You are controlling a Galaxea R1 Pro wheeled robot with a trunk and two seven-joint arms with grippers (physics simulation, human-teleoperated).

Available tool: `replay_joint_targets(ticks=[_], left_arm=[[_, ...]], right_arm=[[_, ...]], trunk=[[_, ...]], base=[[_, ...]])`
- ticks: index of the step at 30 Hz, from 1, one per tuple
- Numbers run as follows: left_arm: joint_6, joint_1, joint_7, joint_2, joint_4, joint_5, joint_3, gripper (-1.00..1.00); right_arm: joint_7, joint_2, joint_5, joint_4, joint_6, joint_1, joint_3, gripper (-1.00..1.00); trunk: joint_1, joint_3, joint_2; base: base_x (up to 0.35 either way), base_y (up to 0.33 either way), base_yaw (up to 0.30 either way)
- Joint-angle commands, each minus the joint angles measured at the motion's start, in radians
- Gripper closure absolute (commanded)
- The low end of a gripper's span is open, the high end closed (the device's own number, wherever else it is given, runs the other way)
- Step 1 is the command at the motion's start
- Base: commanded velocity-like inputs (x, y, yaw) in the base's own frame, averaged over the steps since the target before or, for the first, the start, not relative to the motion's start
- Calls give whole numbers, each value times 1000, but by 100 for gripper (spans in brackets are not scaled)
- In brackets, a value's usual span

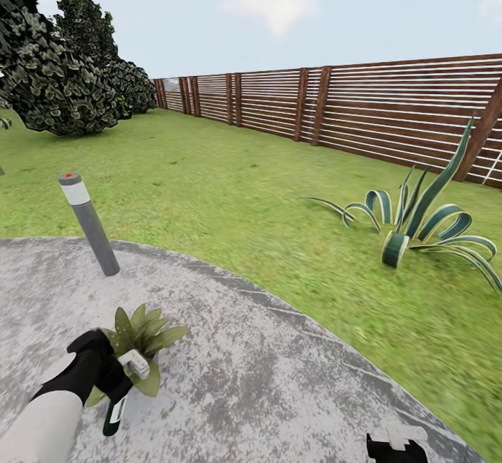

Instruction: Pick up the pesticide atomizer in the garden and spray insectifuge to fully cover both potted plants in the garden.

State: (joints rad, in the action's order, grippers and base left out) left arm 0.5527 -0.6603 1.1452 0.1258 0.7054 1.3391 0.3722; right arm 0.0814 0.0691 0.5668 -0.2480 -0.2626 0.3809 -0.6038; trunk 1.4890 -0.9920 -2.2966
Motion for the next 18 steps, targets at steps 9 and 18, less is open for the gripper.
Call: replay_joint_targets(ticks=[9,18], left_arm=[[24,67,-194,-35,-46,-124,117,100],[25,73,-273,-95,-77,-208,120,100]], right_arm=[[3,-4,9,3,-3,1,-7,-100],[4,-6,10,4,-4,1,-7,-100]], trunk=[[0,-1,0],[0,-6,0]], base=[[0,0,9],[0,0,212]])
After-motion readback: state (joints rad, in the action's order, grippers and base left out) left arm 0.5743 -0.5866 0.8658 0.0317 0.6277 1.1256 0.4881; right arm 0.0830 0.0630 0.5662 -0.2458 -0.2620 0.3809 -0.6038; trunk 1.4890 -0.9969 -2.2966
